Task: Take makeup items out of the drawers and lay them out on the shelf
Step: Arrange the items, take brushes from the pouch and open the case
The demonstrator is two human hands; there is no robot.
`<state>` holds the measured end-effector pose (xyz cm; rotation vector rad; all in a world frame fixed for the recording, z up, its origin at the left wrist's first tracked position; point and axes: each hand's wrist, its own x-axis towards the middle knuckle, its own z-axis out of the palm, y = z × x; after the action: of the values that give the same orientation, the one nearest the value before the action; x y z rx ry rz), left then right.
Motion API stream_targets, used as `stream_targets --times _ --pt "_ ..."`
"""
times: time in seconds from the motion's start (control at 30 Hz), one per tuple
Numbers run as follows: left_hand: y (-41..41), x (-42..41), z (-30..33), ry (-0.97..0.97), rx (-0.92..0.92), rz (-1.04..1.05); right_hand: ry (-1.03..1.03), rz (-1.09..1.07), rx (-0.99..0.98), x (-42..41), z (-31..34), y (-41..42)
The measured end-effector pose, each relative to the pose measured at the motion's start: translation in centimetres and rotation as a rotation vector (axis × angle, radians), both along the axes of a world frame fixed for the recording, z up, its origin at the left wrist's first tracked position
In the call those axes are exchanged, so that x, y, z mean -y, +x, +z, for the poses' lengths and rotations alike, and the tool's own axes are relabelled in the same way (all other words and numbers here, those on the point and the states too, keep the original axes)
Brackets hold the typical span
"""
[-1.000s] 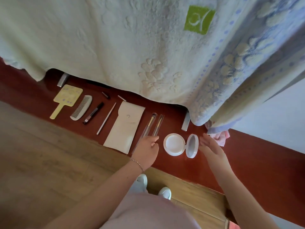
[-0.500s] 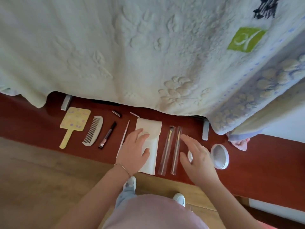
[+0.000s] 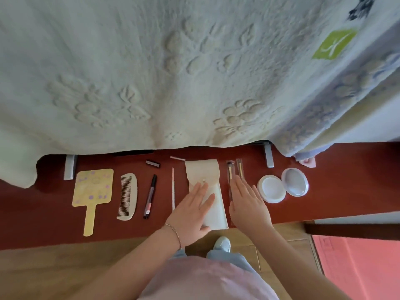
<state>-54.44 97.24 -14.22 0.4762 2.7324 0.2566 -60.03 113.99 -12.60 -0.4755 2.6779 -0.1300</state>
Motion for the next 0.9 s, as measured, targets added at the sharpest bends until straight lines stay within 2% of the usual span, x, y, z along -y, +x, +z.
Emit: stream_targets --times 0.13,0.27,0.47,0.6,0.8,0.9 --pt "-0.1 -0.2 -0.1 0.058 -0.039 0.023 0.055 0.002 -0.019 -1.2 -1.2 0.1" --pt "-0.2 -0.5 -0.3 0.067 0.015 0.062 0.113 0.09 -0.017 -2.5 -1.9 -0.2" --pt "-1.3 -1.1 -0.3 0.006 0.029 0.061 0.116 0.107 -0.014 -3.6 -1.7 -1.2" --pt "-1.5 -1.9 -0.7 0.125 -0.011 0.073 0.116 0.122 -0.026 -4.2 -1.6 -1.9" --pt "-1.7 -1.9 -0.9 0.18 0.003 0.097 0.074 0.198 -0.109 -4.1 -1.4 -1.7" --pt "-1.7 -1.7 -1.2 0.157 0.007 0.094 0.067 0.235 -0.083 -3.9 -2.0 -1.0"
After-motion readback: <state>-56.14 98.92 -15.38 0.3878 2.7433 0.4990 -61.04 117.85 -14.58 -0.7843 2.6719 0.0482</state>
